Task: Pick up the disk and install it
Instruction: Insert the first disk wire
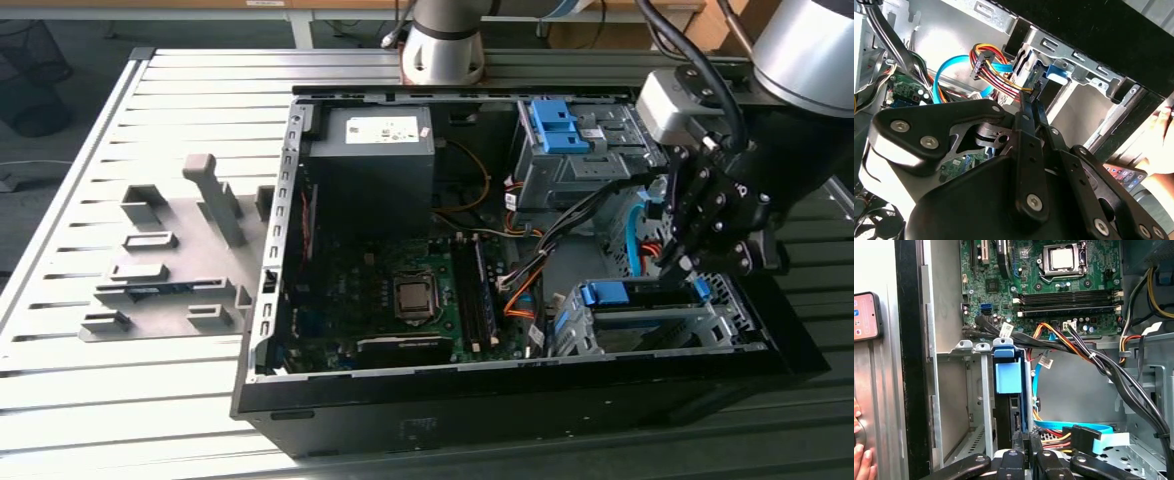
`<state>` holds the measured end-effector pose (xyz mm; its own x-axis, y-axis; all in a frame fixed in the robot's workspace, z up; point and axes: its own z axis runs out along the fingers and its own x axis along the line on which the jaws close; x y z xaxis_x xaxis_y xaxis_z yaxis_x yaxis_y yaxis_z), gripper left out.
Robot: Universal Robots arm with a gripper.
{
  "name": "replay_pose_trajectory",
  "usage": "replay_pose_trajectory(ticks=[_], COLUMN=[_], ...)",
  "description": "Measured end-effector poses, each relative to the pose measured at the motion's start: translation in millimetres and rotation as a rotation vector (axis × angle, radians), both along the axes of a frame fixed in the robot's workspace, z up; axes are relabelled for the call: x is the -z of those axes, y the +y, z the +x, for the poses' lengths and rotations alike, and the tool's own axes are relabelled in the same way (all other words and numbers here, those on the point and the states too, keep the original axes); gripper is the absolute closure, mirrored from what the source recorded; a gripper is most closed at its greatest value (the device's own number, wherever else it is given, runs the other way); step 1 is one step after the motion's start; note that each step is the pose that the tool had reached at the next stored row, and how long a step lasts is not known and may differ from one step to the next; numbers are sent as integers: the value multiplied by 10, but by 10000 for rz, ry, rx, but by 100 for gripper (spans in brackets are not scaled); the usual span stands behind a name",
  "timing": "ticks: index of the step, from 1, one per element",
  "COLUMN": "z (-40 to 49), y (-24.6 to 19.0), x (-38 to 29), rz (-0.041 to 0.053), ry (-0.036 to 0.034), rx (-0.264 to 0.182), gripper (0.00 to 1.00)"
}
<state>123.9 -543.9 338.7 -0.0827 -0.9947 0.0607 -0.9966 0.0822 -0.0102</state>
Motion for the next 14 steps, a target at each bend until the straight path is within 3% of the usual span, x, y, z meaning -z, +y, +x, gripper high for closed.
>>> replay_pose_trajectory(ticks=[14], z=[0], y=[-42], x=[37], rz=[0], ry=[0], rx=[-91], gripper=[84])
